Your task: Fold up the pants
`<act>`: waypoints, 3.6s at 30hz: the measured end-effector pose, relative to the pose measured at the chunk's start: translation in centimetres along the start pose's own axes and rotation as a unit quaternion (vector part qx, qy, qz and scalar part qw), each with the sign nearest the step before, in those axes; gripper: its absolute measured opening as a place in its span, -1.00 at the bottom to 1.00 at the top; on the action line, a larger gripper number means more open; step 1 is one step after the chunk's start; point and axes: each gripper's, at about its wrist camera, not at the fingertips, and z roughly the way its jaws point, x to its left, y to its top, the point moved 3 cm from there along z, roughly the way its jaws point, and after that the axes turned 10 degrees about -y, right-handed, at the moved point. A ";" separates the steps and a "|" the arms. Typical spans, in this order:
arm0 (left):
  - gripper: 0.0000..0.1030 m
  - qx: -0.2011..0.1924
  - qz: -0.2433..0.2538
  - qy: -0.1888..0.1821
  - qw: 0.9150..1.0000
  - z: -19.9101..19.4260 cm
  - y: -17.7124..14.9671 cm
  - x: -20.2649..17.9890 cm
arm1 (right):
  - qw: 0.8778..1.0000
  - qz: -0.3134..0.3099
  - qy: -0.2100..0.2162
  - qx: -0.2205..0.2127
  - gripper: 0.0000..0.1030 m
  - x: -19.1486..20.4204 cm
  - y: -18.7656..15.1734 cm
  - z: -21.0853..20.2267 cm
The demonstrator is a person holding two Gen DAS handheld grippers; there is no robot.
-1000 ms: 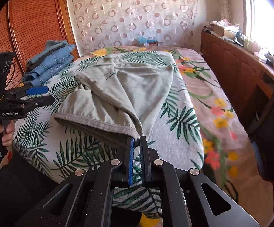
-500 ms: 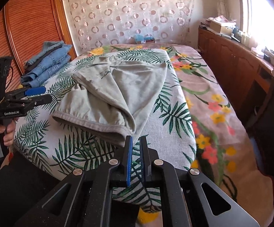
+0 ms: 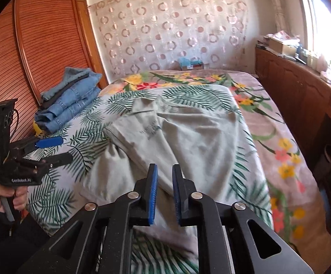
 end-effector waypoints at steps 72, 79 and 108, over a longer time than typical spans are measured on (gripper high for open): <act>0.52 -0.004 -0.014 0.004 1.000 0.0 -0.3 1.6 | 0.991 -0.022 -0.125 0.038 -0.38 -5.5 10.1 10.7; 0.52 0.003 -0.005 -0.003 1.000 0.9 0.0 0.6 | 0.994 -0.017 -0.096 0.042 -0.32 -5.4 9.5 11.0; 0.52 0.067 0.032 -0.019 0.997 6.1 0.0 -2.9 | 0.994 0.013 -0.085 0.062 -0.29 -8.2 9.1 12.7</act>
